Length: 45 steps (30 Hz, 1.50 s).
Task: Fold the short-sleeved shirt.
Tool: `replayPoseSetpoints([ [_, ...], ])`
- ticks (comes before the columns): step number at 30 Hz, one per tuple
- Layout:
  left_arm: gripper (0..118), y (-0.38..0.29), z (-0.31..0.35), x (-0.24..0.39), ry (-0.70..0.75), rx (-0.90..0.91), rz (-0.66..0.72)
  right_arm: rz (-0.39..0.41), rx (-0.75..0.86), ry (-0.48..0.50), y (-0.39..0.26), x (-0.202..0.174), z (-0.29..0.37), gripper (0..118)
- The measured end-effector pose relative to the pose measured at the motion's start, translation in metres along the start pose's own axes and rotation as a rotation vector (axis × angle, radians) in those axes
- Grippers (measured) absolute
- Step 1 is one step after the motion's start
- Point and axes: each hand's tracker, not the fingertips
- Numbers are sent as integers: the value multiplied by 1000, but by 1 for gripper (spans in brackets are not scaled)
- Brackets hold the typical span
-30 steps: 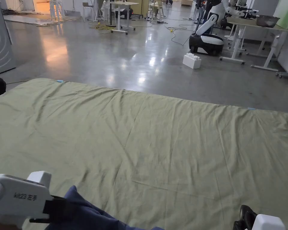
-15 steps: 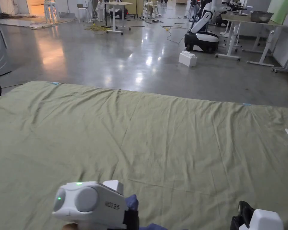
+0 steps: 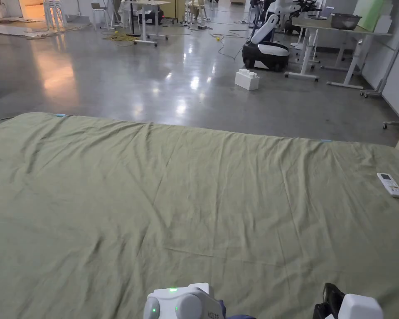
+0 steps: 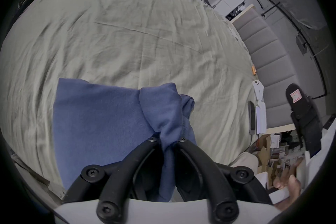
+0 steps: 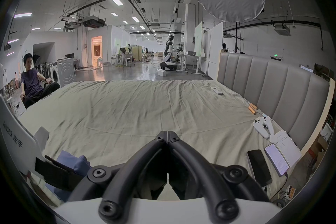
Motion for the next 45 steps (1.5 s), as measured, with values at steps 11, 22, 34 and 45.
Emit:
replayPoseSetpoints([
  [11, 12, 5, 15, 15, -30, 54, 6, 1, -2, -4, -1, 1, 0, 0],
  [22, 67, 1, 22, -3, -156, 21, 38, 3, -3, -2, -3, 3, 3, 0],
  [34, 13, -19, -7, -13, -141, -42, 46, -15, -27, -25, -9, 13, 3, 0],
  [45, 3, -45, -45, -15, -149, -3, 7, -13, -36, -27, -12, 15, 3, 0],
])
